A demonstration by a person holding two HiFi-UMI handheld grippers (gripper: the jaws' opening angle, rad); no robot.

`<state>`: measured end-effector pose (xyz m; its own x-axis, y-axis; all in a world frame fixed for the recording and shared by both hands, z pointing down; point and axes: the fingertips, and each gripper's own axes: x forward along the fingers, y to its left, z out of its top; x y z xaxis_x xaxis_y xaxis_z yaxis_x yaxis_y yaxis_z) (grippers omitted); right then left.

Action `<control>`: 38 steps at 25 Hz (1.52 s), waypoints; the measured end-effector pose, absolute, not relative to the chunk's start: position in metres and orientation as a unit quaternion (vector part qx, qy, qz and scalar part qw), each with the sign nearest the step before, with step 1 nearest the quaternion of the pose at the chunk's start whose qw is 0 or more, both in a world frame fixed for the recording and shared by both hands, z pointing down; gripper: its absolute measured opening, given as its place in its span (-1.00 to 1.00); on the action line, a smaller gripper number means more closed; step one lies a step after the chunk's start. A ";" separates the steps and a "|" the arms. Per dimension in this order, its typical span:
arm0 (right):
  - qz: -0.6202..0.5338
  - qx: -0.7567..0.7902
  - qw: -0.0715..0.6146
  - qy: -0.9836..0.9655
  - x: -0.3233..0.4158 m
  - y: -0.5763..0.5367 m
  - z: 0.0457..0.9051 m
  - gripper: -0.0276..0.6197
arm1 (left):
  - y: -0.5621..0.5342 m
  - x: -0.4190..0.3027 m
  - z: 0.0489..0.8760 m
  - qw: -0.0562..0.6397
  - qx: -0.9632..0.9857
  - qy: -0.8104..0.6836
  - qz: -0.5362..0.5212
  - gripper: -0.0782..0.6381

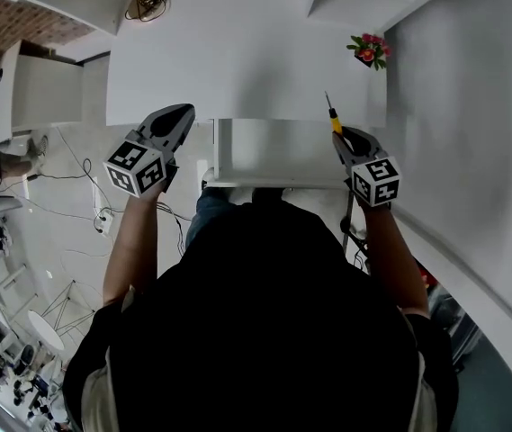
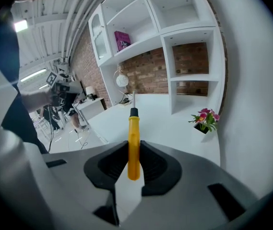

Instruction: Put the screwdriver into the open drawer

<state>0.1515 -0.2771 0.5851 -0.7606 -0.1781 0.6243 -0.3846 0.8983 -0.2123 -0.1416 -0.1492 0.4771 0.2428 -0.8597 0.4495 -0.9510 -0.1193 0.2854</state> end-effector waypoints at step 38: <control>0.117 -0.044 0.455 -0.881 0.116 -0.176 0.751 -0.66 | -0.098 -0.151 0.532 0.311 0.706 -0.628 0.099 -0.73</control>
